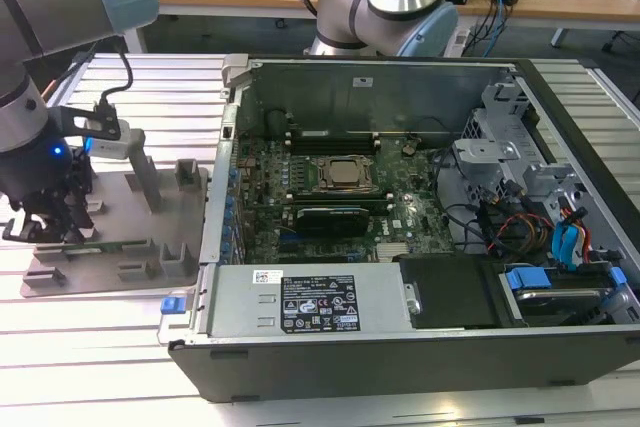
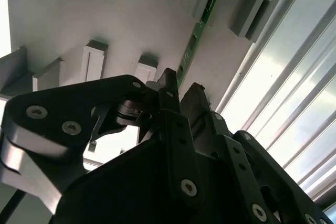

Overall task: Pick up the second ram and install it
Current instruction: 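Pick up the second ram and move it above second insertion slot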

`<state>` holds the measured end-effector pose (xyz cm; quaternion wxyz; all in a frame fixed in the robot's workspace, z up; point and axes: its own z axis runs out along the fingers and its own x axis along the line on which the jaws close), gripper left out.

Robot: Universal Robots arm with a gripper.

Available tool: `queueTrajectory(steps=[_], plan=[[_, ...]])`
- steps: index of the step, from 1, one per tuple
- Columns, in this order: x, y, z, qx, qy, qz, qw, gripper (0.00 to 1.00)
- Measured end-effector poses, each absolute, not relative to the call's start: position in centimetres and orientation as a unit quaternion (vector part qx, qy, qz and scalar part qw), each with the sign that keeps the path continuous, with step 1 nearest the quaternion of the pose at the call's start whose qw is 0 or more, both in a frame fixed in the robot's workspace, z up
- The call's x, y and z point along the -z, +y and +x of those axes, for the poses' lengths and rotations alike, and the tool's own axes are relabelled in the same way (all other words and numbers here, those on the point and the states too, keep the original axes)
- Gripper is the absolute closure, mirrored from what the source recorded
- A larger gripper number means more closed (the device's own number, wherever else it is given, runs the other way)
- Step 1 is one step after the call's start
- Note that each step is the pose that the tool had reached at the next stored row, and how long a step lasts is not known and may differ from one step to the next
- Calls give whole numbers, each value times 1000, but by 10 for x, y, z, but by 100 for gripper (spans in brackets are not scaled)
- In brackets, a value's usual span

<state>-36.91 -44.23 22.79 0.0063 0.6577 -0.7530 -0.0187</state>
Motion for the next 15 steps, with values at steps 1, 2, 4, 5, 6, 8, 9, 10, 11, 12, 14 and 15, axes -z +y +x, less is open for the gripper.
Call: queueTrajectory(steps=[1, 2, 4, 5, 6, 8, 9, 10, 11, 12, 14, 15], plan=[[-227, -442, -369, 18, -752, 659, 6, 70], [-223, -442, -367, 18, -748, 664, 7, 70], [-220, -443, -365, 17, -745, 667, 8, 70], [-216, -443, -365, 17, -742, 670, 8, 70], [-213, -443, -364, 17, -740, 673, 8, 70], [-208, -443, -364, 17, -736, 677, 8, 70], [-204, -443, -364, 17, -735, 678, 8, 70], [-201, -443, -364, 17, -735, 678, 8, 70], [-199, -443, -364, 17, -735, 678, 8, 70], [-199, -443, -364, 17, -735, 678, 8, 70], [-198, -443, -364, 17, -735, 678, 8, 70], [-198, -443, -364, 17, -735, 678, 8, 70]])
